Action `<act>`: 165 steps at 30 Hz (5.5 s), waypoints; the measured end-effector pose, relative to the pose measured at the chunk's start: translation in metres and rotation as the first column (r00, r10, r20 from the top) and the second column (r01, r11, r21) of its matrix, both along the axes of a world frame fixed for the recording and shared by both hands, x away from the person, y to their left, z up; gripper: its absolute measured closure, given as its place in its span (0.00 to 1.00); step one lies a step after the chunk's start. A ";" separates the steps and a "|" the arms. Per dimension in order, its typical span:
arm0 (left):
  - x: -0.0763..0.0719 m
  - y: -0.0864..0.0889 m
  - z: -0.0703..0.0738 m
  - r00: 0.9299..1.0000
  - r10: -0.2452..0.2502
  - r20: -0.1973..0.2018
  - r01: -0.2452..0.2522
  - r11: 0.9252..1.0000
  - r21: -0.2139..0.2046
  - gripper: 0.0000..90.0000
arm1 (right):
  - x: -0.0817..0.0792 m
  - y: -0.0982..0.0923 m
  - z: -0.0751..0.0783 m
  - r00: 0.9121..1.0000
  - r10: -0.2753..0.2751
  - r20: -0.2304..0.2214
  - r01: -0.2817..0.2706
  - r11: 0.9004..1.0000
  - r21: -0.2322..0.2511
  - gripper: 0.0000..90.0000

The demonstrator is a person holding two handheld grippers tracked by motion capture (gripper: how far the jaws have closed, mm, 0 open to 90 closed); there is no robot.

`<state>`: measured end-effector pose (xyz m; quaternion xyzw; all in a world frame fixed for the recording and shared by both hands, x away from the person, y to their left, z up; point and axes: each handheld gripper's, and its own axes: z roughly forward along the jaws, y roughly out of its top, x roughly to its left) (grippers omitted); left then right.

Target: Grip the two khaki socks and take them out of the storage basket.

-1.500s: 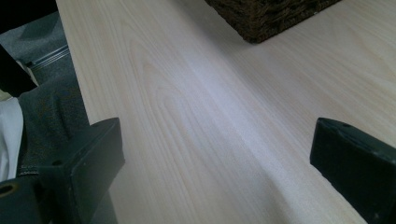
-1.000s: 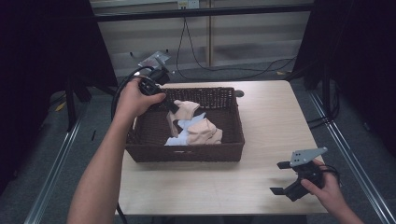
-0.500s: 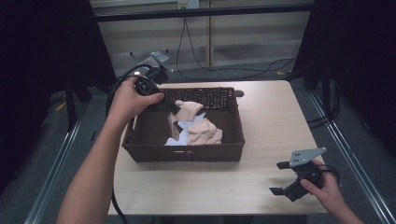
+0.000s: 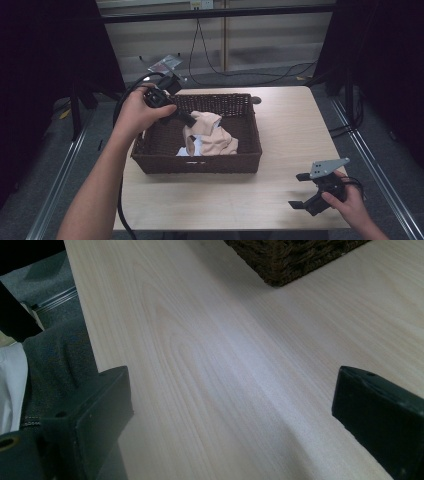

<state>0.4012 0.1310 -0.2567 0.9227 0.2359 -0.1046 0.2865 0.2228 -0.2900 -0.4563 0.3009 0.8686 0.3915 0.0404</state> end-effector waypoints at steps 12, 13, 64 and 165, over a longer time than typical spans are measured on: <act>-0.016 -0.005 -0.012 1.000 -0.029 0.011 0.029 0.999 -0.040 0.98 | 0.000 0.001 0.000 1.000 -0.002 -0.004 0.002 1.000 -0.004 0.03; -0.016 -0.005 -0.014 0.999 -0.050 0.015 0.050 0.998 -0.035 0.98 | 0.000 0.001 0.000 1.000 -0.001 -0.003 0.001 1.000 -0.003 0.03; -0.068 -0.049 -0.128 0.987 -0.160 -0.017 0.158 0.984 -0.085 0.71 | -0.001 0.003 0.000 1.000 0.011 0.007 -0.011 1.000 -0.011 0.03; 0.063 -0.077 -0.187 0.992 0.020 0.127 -0.049 0.971 0.234 0.92 | -0.001 0.002 0.001 0.999 0.035 -0.008 -0.034 0.999 0.003 0.03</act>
